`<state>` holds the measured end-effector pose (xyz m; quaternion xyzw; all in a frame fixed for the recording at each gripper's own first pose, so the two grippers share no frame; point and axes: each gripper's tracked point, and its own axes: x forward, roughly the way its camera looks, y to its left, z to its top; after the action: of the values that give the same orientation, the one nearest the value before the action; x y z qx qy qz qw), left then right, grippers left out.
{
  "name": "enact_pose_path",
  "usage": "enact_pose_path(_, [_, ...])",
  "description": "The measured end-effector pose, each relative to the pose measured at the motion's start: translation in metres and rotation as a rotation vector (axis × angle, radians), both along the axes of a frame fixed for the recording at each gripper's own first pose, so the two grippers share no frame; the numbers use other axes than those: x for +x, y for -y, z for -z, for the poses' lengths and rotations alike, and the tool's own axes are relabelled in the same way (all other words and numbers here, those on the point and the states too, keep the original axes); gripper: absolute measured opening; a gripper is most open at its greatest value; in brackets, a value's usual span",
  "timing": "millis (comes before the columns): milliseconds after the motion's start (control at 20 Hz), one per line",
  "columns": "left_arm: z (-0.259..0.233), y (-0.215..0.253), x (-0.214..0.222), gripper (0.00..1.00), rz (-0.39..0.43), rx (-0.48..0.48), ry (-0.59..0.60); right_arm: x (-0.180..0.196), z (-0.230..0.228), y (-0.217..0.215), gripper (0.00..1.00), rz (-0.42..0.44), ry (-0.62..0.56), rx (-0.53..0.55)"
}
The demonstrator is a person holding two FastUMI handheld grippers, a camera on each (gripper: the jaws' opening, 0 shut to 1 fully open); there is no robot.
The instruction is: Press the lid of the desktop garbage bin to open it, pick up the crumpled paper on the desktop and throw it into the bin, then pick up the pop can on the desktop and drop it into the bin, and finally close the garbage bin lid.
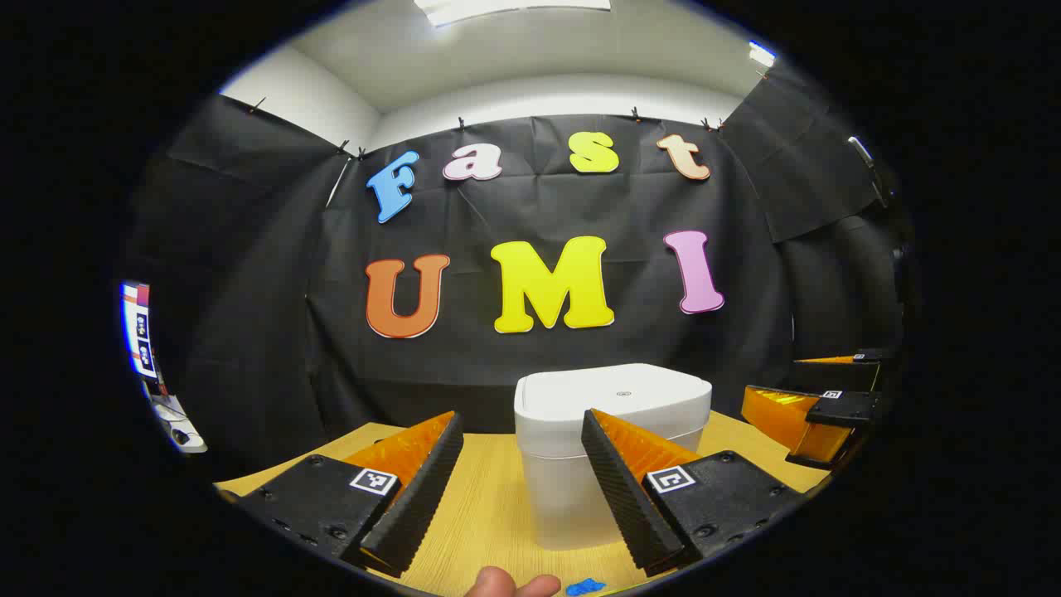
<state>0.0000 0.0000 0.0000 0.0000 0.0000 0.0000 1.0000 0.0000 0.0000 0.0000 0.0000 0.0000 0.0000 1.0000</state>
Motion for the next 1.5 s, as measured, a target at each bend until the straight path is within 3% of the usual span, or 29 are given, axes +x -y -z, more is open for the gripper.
enact_pose_path(1500, [0.008,-0.015,-0.008,0.94,-0.024,-0.023,-0.016,0.010,-0.005,-0.017,0.97,-0.063,-0.033,0.012])
